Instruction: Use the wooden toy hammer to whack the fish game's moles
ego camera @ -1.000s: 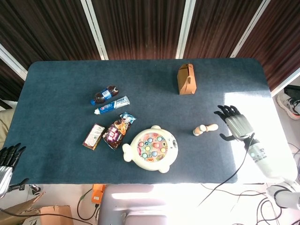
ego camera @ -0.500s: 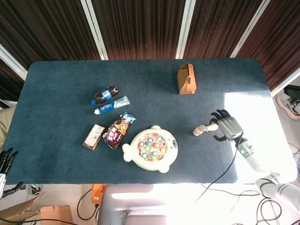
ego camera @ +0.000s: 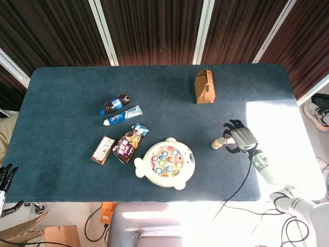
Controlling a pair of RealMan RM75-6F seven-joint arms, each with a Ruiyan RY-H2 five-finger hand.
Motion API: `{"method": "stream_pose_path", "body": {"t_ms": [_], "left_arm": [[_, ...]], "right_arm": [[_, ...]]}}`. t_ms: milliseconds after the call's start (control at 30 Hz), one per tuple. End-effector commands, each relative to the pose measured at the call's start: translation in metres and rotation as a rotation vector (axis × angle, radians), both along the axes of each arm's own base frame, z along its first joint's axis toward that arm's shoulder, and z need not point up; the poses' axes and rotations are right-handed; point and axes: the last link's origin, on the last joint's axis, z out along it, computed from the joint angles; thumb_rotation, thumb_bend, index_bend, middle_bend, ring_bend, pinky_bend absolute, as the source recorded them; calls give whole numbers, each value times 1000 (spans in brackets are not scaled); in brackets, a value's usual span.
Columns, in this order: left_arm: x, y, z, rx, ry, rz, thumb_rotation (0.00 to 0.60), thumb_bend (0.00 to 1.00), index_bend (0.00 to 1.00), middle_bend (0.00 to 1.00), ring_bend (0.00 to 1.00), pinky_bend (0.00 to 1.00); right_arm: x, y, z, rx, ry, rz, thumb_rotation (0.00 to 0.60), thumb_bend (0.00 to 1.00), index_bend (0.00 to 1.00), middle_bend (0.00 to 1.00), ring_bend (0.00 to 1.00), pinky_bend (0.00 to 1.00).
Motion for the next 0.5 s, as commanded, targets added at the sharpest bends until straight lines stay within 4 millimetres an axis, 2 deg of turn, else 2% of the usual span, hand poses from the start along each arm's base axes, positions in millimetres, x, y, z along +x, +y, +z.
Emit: {"method": "stream_pose_path", "body": {"t_ms": [33, 500], "left_arm": [[0, 0, 0, -6, -9, 7, 600, 113, 0, 0, 0, 69], [2, 1, 4, -9, -23, 20, 600, 113, 0, 0, 0, 70]], "right_arm": [[2, -2, -2, 2, 8, 3, 600, 239, 476, 163, 2, 8], [2, -6, -6, -1, 31, 7, 600, 274, 521, 170, 17, 10]]}}
